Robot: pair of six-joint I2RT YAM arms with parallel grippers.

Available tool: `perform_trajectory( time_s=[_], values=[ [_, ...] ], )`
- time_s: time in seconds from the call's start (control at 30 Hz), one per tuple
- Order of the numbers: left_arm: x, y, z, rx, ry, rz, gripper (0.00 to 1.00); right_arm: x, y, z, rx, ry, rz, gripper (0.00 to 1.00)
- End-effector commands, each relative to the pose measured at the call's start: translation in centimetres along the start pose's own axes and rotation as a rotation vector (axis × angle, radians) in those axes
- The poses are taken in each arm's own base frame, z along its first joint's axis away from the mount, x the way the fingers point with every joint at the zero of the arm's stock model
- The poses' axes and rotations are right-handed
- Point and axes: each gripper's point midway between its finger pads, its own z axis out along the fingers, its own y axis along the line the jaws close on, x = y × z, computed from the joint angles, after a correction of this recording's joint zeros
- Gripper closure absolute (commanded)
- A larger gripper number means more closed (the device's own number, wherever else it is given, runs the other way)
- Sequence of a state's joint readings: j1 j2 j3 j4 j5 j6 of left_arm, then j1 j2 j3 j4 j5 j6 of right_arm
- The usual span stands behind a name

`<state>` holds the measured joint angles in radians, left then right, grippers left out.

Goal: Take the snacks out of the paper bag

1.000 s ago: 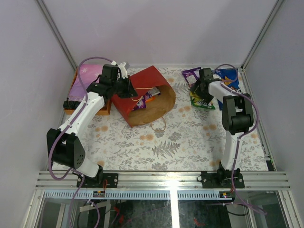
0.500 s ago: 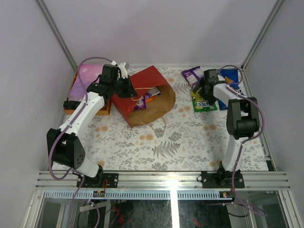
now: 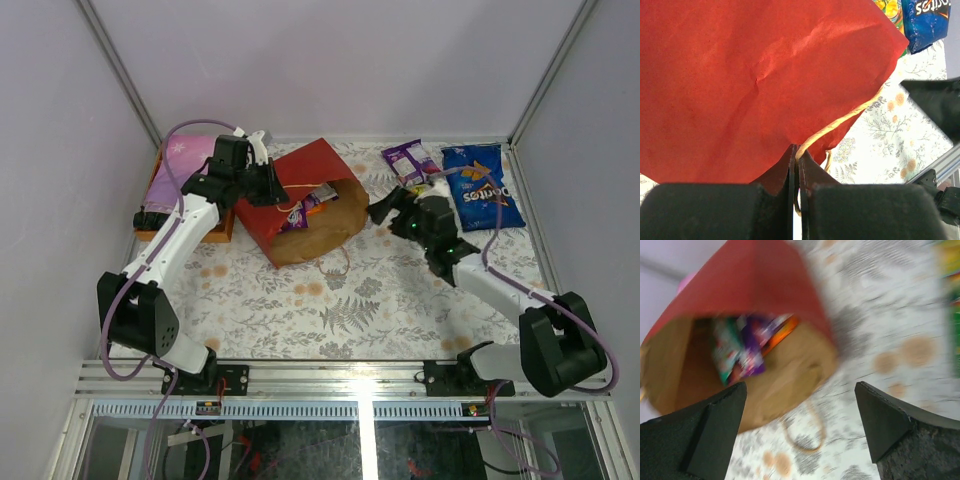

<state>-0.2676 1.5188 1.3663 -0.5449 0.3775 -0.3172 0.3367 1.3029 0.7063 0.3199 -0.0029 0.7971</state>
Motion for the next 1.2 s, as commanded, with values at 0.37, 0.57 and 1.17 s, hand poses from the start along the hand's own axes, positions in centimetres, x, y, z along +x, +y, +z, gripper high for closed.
perform_trajectory(
  time_s=[0.37,0.57,1.17],
  values=[
    [-2.1,-2.3,-2.2,0.081,-0.098,0.030,1.00,9.3,13.7,-2.2,-0.427,0.030,-0.203,0.10],
    [-2.1,-2.8,-2.6,0.097,-0.106,0.030,1.00,9.5,19.1,-5.0,-0.473,-0.062,-0.270,0.01],
    [-2.1,-3.6,-3.1,0.133,-0.105,0.035,1.00,17.3,22.1,-0.7,-0.609,0.180,-0.088,0.08]
  ],
)
